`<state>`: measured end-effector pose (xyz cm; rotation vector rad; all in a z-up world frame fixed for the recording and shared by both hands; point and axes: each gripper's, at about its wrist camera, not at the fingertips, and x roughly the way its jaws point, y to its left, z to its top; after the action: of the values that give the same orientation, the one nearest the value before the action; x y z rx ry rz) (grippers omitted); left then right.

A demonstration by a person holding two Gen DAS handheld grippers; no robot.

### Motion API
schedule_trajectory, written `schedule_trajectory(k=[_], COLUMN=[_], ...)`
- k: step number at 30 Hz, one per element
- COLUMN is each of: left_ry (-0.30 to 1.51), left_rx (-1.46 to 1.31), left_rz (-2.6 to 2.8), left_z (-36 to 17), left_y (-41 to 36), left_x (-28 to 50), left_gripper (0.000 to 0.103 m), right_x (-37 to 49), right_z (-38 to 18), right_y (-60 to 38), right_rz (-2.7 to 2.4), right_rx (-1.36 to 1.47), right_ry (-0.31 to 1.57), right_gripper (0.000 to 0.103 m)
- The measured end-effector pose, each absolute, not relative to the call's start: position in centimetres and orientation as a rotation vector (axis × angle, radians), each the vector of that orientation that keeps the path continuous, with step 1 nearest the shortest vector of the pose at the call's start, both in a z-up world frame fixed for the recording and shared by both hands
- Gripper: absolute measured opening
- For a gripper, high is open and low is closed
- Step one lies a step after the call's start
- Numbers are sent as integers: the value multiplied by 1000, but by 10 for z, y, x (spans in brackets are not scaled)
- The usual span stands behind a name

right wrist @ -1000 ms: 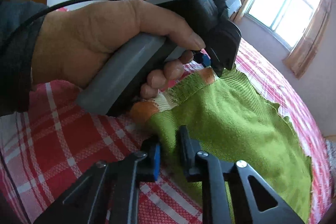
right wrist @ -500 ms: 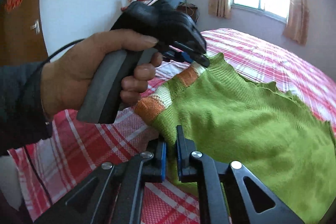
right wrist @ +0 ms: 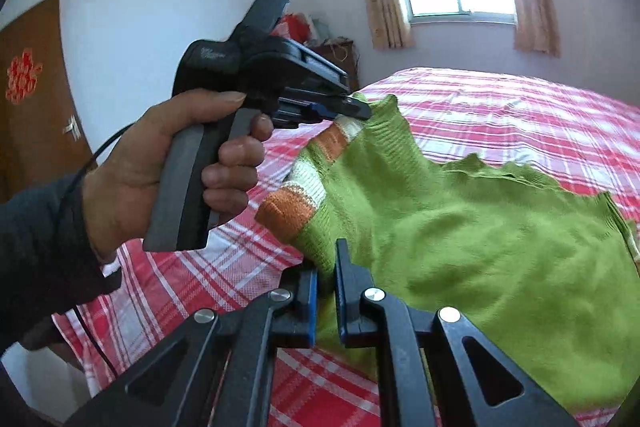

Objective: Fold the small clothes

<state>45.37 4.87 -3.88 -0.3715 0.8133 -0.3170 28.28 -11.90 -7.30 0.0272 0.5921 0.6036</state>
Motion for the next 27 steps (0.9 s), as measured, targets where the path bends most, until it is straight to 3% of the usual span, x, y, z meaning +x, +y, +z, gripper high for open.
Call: schedule_trajectory(k=[27], left_ry=[803], left_rx=[-246], left_rz=[-531], left_z=[-14], left_y=[-116], left_x=[464], left_gripper=[10], right_x=[252], right_z=[-63], right_y=[-263], right_rz=[503], right_rx=[389], right_ry=[544], right_gripper=[6])
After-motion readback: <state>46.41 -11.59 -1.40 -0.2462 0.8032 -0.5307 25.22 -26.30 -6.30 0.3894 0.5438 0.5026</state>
